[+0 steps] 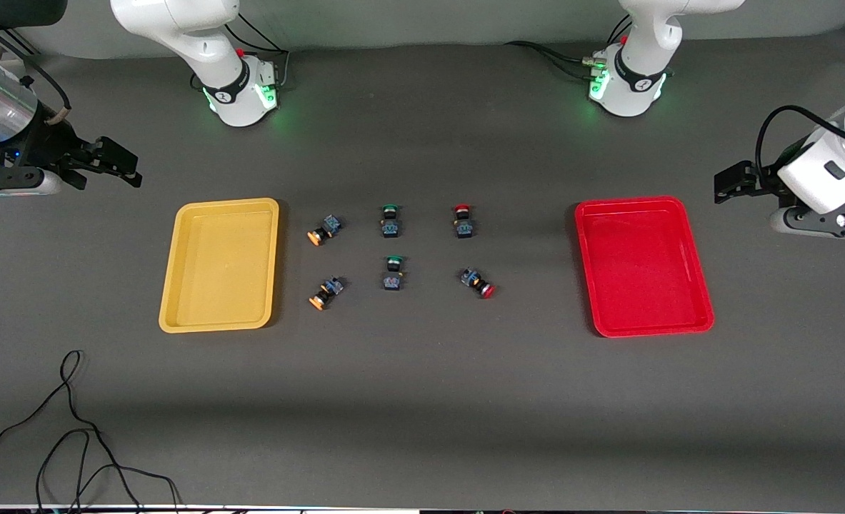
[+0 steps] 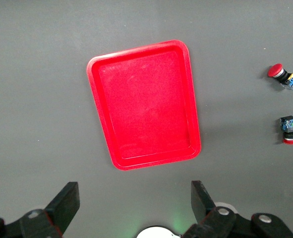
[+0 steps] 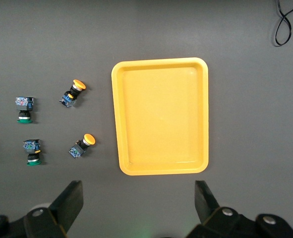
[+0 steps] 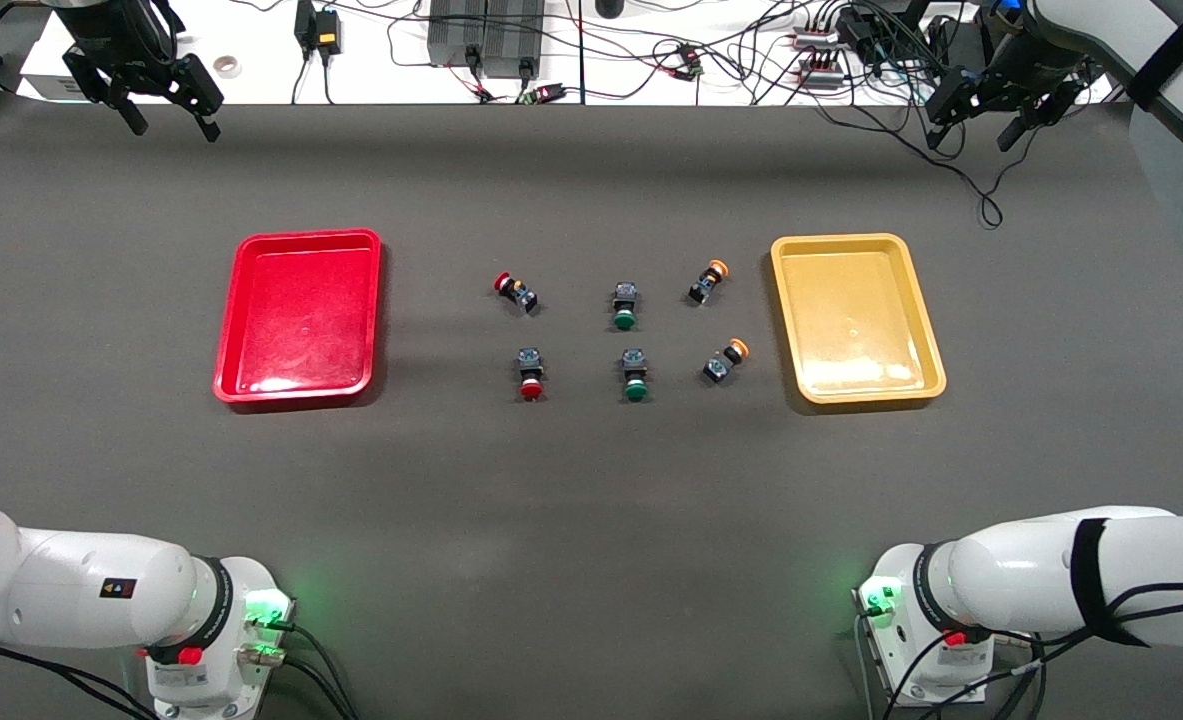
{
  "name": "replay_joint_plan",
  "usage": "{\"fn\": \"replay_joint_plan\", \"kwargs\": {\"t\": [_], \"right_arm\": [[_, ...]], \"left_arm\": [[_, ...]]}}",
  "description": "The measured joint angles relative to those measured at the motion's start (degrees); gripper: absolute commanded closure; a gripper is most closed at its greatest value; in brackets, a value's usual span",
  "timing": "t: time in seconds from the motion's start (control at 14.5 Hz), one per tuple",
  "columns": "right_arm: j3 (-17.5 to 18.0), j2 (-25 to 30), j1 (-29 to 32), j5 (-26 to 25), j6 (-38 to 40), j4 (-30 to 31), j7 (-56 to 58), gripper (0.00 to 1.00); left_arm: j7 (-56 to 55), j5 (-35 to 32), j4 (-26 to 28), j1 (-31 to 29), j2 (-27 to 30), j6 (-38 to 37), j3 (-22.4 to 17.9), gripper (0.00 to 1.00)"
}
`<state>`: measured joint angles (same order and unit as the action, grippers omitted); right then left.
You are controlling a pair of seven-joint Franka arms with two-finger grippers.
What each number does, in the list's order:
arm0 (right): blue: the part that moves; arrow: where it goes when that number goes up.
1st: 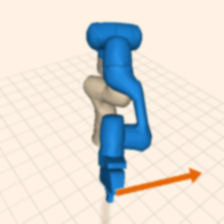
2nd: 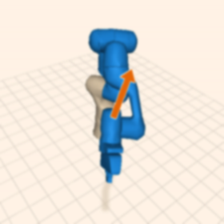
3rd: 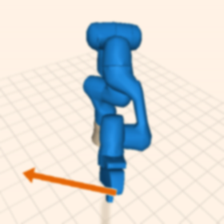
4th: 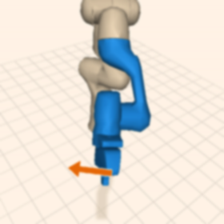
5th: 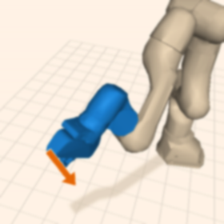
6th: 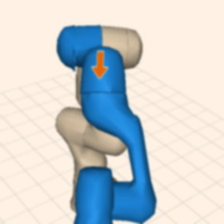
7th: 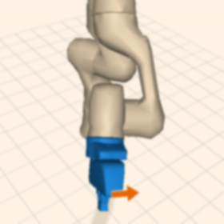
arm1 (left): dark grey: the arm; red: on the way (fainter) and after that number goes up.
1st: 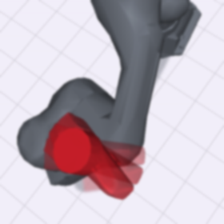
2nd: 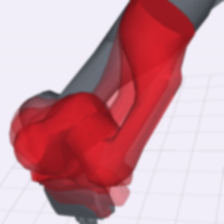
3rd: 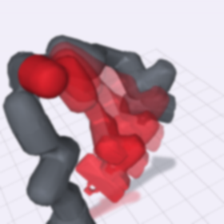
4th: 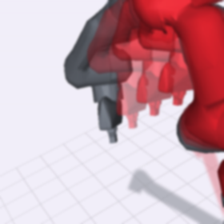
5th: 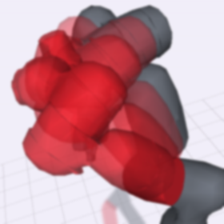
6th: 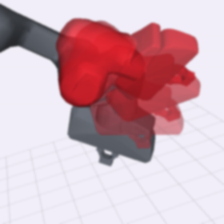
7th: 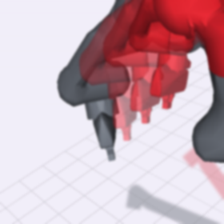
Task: Place red and yellow buttons in trays
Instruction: 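Reach the right gripper to a yellow button while the left gripper reaches a red button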
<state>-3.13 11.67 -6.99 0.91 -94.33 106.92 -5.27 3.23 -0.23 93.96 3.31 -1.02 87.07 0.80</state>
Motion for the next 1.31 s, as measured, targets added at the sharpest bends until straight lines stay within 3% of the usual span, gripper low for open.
{"fn": "replay_joint_plan", "kwargs": {"t": [0.55,0.9,1.11,1.31], "right_arm": [[0.6,-0.8,-0.1,0.0,1.0,0.0,0.0,0.0],[6.1,-4.1,-2.2,0.1,-0.1,-0.1,-10.4,0.0],[10.2,-7.9,-3.3,2.1,-2.5,-0.1,-21.7,0.0],[11.1,-11.7,-5.5,3.5,-7.6,1.4,-29.4,0.0]], "left_arm": [[0.3,0.0,0.0,0.0,-0.1,0.0,0.0,0.0],[-0.5,2.2,1.8,0.6,-0.1,0.6,0.7,0.0],[-7.6,3.3,4.6,4.7,-0.1,2.0,2.5,0.0],[-20.4,3.5,8.2,13.3,-0.1,6.9,4.6,0.0]]}}
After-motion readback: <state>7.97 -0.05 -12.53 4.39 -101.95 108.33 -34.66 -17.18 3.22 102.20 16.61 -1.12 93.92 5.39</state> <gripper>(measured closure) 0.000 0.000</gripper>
